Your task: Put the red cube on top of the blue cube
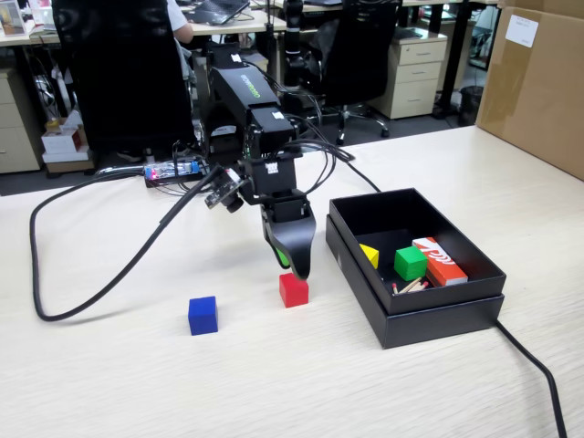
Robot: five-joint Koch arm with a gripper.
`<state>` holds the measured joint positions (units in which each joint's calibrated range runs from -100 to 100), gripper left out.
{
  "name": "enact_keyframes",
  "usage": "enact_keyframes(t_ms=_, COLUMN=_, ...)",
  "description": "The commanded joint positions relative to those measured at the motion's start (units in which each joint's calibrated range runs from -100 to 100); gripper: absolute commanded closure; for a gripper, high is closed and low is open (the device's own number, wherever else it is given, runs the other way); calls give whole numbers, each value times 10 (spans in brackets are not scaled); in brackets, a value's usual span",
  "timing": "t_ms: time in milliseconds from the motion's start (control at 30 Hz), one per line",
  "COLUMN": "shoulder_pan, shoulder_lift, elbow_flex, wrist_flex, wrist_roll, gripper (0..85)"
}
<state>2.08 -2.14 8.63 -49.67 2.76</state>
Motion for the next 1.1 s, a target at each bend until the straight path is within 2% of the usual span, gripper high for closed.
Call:
enact_keyframes(t_ms=0, shoulder_pan=-2, shoulder_lift=1, elbow_flex=42, wrist_flex=-1, wrist_roll=0, gripper=395)
enact_keyframes(t_ms=1067, shoulder_pan=-3, shoulder_lift=70, elbow_flex=51, wrist_flex=0, wrist_roll=0, gripper=394)
